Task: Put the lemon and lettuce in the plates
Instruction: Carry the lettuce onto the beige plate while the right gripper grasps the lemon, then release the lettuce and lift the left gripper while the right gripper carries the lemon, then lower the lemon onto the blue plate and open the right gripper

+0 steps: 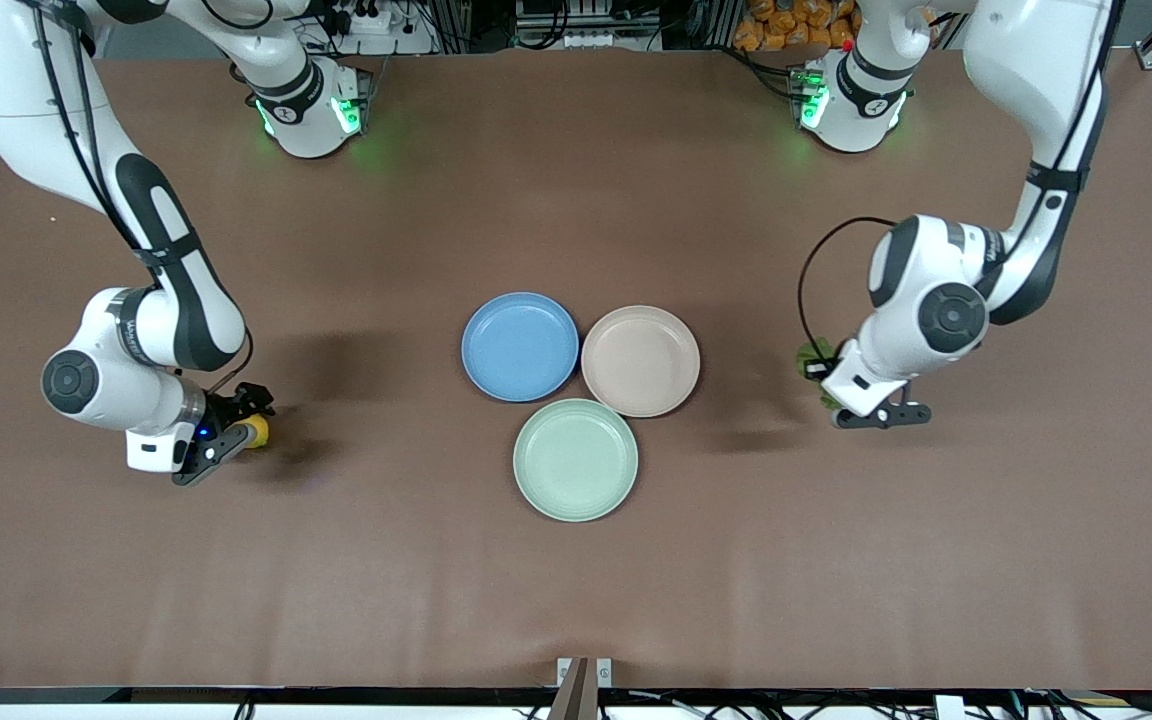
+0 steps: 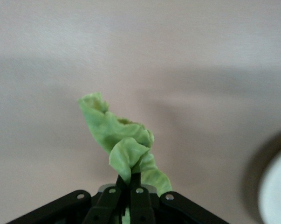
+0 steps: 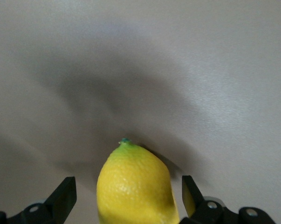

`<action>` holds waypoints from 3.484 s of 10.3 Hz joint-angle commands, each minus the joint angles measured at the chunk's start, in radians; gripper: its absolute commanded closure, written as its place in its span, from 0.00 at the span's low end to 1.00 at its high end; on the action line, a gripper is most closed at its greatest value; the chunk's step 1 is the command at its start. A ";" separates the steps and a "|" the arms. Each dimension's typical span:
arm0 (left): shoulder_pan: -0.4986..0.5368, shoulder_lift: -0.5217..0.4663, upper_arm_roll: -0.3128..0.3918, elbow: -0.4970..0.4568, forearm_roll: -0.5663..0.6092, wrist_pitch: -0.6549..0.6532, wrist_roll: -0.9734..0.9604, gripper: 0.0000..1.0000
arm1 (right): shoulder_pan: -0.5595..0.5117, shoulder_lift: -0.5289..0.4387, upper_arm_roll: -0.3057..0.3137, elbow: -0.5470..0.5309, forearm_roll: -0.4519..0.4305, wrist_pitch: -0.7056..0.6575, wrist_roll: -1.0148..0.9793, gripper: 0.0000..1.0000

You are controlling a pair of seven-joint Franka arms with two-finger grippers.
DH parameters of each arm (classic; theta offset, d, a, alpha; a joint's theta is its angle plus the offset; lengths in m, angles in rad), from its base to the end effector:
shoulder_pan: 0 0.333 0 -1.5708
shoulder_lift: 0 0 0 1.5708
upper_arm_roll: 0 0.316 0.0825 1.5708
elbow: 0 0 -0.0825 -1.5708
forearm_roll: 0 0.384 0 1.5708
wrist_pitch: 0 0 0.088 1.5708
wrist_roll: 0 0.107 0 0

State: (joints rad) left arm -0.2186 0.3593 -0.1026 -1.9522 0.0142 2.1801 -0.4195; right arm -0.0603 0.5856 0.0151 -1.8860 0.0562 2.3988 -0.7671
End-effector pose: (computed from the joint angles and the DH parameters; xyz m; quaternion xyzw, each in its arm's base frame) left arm 0.5708 -0.1871 0.2850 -0.9967 -0.0467 0.0648 0.0116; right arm 0.6259 -0.0283 0.1879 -0.9424 -0.3317 0.0246 0.0350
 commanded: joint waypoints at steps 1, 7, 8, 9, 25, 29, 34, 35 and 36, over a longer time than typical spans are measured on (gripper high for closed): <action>-0.092 0.007 0.000 0.064 -0.017 -0.043 -0.173 1.00 | -0.006 -0.009 0.000 -0.018 0.010 0.022 -0.026 0.00; -0.303 0.188 -0.003 0.274 -0.092 -0.034 -0.522 1.00 | 0.000 -0.029 -0.001 -0.018 0.007 0.014 -0.024 1.00; -0.327 0.214 -0.003 0.277 -0.105 -0.023 -0.553 1.00 | 0.002 -0.036 0.000 -0.018 0.007 0.000 -0.014 1.00; -0.338 0.243 -0.003 0.282 -0.105 0.003 -0.571 1.00 | 0.004 -0.046 0.000 -0.016 0.007 -0.013 -0.009 1.00; -0.136 -0.051 0.008 0.338 -0.069 -0.202 -0.011 0.00 | 0.419 -0.105 0.002 0.051 0.016 -0.188 1.007 1.00; -0.009 -0.176 0.008 0.334 -0.045 -0.392 0.163 0.00 | 0.568 -0.066 0.003 0.090 0.022 -0.176 1.300 1.00; 0.114 -0.310 0.008 0.331 -0.007 -0.537 0.270 0.00 | 0.655 -0.015 0.000 0.131 0.139 -0.103 1.547 0.00; 0.148 -0.342 0.003 0.329 -0.007 -0.549 0.283 0.00 | 0.660 -0.015 0.000 0.131 0.139 -0.102 1.566 0.00; 0.163 -0.362 0.003 0.328 -0.008 -0.563 0.283 0.00 | 0.659 -0.015 -0.001 0.131 0.137 -0.102 1.568 0.00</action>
State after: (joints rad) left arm -0.0860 0.0522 -0.0869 -1.5970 -0.0110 1.6377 -0.1569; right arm 0.5873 0.5585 0.0239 -1.7759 0.1798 2.2970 0.7684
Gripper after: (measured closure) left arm 0.000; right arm 0.009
